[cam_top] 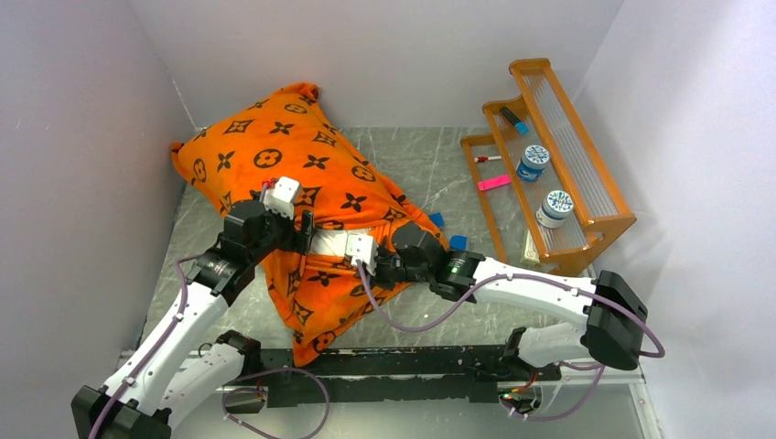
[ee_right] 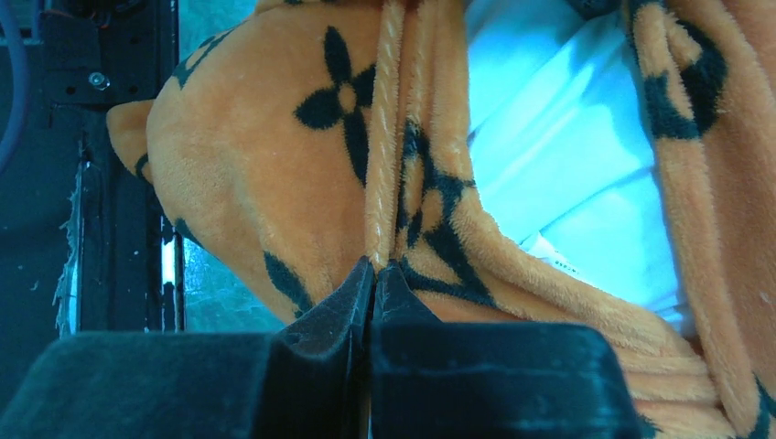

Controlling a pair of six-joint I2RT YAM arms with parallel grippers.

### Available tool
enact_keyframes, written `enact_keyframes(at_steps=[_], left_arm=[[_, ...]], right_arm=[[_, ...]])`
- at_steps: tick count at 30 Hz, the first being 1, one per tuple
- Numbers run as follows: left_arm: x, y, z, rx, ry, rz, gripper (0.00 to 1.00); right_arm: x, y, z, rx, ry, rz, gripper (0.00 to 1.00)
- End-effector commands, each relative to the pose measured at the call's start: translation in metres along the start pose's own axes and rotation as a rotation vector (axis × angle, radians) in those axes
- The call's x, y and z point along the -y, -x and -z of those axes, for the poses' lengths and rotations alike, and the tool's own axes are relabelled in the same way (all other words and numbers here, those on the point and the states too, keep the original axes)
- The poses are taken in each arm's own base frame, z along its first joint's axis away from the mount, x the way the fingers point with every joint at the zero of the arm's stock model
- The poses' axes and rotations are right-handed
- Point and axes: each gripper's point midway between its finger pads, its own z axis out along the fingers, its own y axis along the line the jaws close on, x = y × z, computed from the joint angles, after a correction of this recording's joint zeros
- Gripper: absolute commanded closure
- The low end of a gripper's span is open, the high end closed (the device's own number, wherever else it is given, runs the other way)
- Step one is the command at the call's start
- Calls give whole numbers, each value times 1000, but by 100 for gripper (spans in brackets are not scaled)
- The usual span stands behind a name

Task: Remove the pillowcase from the pillow
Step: Remove the pillow from the pillowcase.

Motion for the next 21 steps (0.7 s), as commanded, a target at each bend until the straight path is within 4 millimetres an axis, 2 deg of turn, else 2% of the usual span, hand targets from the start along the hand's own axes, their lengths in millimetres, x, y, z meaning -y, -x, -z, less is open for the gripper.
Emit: enact_keyframes(at_steps=[1, 4, 8, 11, 14, 17, 19, 21], left_arm=[[-3, -2, -2, -1, 11, 5, 15], [1, 0, -1, 8, -12, -3, 14], [7, 1, -1, 16, -49, -6, 14], [11, 2, 0, 25, -69, -7, 14], [14, 5, 1, 40, -86, -8, 14], [15, 5, 1, 43, -96, -8, 14], [17, 5, 1, 40, -104, -9, 14], [18, 5, 1, 38, -111, -8, 14]], right_arm=[[-29, -43, 18, -194, 48, -117, 100], [-12, -10, 17, -132, -1, -90, 93], [9, 41, 21, -30, -70, -108, 67], [38, 65, 31, 26, -238, -214, 53], [73, 61, 44, 13, -486, -392, 30], [93, 53, 54, -14, -655, -538, 14], [102, 50, 59, -4, -733, -611, 6], [106, 48, 59, 7, -784, -673, 4]])
